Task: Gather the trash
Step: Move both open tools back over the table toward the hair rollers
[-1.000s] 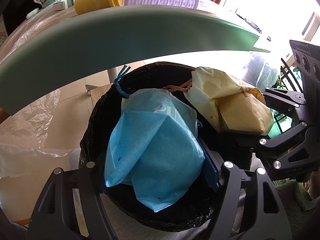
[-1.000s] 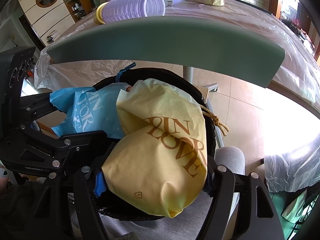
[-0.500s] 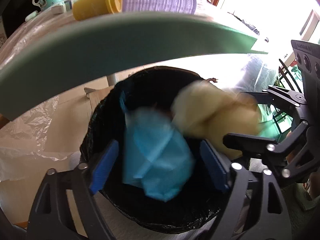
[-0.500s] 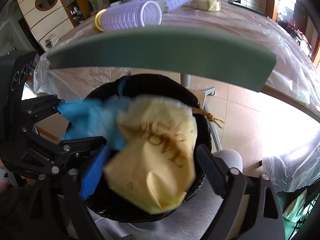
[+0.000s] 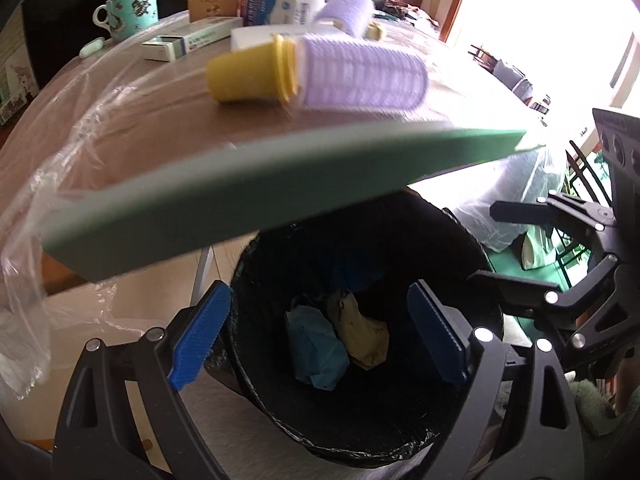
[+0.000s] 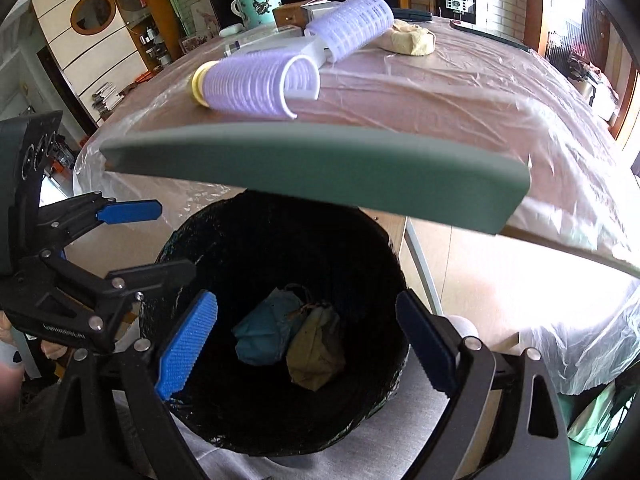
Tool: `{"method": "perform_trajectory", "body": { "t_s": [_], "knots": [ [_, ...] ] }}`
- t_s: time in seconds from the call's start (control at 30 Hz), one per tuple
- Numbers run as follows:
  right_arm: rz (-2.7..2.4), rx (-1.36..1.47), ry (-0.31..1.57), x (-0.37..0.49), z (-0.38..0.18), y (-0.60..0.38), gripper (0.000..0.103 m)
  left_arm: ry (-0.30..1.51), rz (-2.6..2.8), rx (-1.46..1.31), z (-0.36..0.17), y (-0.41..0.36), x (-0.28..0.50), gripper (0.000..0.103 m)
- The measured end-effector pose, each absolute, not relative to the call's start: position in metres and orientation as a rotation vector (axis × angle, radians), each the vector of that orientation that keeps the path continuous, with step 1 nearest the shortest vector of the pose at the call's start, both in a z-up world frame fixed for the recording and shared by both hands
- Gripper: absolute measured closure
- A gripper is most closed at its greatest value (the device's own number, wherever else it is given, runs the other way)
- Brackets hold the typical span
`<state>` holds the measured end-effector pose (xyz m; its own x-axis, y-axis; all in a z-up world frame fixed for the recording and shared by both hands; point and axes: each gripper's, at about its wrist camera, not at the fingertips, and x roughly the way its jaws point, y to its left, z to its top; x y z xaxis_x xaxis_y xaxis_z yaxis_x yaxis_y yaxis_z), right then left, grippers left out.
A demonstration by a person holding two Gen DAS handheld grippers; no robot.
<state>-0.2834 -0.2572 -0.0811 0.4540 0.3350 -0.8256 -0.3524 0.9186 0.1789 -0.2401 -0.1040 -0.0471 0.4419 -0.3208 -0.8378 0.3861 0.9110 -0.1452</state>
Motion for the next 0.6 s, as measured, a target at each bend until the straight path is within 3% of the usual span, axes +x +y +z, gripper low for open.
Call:
{"method": "perform_trajectory", "body": {
  "t_s": [0.33,0.6],
  "knots": [
    [0.515,0.041,1.013,-0.294,-0.045,-0.27,0.013,1.014,-0.514,0.061,-0.008,-0.097,-0.255,0.011],
    [0.468,0.025,0.811,-0.299,0.015,-0.283,0.013,0.837,-0.523,0.036,0.06,-0.081,-0.258,0.012]
  ]
}}
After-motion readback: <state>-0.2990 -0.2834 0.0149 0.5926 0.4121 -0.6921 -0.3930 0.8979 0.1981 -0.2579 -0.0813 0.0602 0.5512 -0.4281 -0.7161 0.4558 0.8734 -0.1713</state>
